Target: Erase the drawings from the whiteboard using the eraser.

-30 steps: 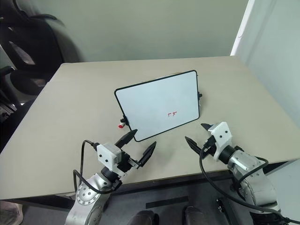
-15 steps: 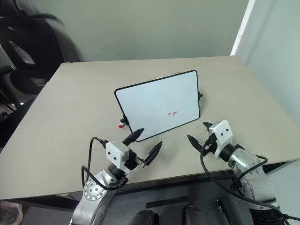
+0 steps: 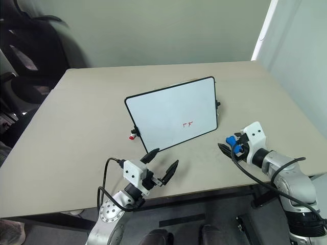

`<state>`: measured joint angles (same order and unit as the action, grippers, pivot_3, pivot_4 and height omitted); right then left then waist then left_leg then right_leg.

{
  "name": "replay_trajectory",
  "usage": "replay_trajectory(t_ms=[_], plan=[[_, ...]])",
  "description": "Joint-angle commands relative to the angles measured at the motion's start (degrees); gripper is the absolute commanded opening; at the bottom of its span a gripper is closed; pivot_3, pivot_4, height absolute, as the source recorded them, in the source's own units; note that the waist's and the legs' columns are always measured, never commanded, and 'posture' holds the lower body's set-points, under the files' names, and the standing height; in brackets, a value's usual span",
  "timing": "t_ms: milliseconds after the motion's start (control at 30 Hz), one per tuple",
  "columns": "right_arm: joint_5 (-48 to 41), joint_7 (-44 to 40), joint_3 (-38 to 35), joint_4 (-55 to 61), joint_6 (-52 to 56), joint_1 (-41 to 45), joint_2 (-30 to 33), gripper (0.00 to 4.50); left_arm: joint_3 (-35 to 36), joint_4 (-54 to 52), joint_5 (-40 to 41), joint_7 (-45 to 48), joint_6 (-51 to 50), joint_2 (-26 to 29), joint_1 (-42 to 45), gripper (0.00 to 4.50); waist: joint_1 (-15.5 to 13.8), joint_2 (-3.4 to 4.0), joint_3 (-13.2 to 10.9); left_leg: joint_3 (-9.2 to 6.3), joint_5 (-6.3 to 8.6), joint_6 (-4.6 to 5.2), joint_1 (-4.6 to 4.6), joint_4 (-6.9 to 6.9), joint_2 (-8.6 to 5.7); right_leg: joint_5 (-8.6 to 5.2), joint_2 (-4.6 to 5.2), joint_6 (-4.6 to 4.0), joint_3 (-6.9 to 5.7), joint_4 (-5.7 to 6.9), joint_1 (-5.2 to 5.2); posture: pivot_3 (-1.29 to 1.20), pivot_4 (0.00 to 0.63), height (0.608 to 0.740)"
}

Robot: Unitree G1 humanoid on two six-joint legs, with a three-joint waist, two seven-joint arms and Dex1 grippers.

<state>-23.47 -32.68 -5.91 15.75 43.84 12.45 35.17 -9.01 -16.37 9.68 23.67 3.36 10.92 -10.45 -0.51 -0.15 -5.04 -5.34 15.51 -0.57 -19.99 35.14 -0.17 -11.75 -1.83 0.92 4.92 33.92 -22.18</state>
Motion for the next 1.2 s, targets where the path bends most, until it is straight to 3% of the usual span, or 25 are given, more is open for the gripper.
replay_trajectory(t_ms=[33, 467, 767, 867, 1067, 1200], plan=[[-1.37, -1.45, 0.37, -3.13, 5.36, 4.18, 1.75, 4.45, 0.30, -1.06, 0.47, 0.19, 1.12, -0.04, -0.29, 4.50, 0.03, 0.01, -0.01, 0.00, -0.04, 0.02, 0.01, 0.00, 0.00, 0.00, 0.00, 0.00, 0.00, 0.01, 0.00, 0.00, 0.150, 0.739], [7.49, -5.14, 9.81, -25.79, 4.95, 17.93, 4.10, 4.45, -1.90, -1.66, 0.00, 0.22, 1.64, -0.82, -2.46, 4.50, -0.09, 0.17, 0.04, 0.00, -0.08, 0.13, -0.02, -0.04, 0.01, 0.03, 0.00, -0.02, 0.01, 0.06, -0.08, 0.00, 0.150, 0.739], [9.31, -7.71, 11.98, -25.24, 7.46, 20.25, 5.00, 1.56, -1.93, -2.45, 0.01, -0.20, 1.75, -1.09, -3.27, 4.50, -0.16, 0.19, 0.06, -0.01, -0.01, 0.15, 0.01, -0.05, 0.02, 0.07, 0.00, -0.05, 0.01, 0.08, -0.03, 0.00, 0.150, 0.739], [9.45, -8.97, 12.93, -23.21, 8.59, 20.32, 5.69, 1.56, -1.97, -2.42, -0.04, -0.29, 1.71, -1.18, -3.16, 4.50, -0.17, 0.18, 0.05, -0.01, -0.02, 0.14, -0.02, -0.02, 0.01, 0.07, 0.00, -0.06, 0.01, 0.06, -0.03, 0.00, 0.150, 0.739], [9.11, -8.19, 11.60, -18.19, 10.16, 20.17, 6.50, 0.35, -2.25, -1.90, -0.20, -0.28, 1.63, -1.42, -2.82, 4.50, -0.15, 0.24, 0.00, 0.00, -0.04, 0.11, -0.02, -0.02, 0.01, 0.07, 0.00, -0.06, 0.01, 0.07, -0.05, 0.00, 0.150, 0.739], [7.33, -7.43, 9.92, -11.04, 12.92, 20.28, 5.97, 0.28, -2.30, -1.61, -0.39, -0.24, 1.51, -1.36, -2.68, 4.50, -0.15, 0.27, -0.02, 0.00, -0.04, 0.12, -0.02, -0.03, 0.01, 0.07, 0.00, -0.06, 0.01, 0.07, -0.05, 0.00, 0.150, 0.739]])
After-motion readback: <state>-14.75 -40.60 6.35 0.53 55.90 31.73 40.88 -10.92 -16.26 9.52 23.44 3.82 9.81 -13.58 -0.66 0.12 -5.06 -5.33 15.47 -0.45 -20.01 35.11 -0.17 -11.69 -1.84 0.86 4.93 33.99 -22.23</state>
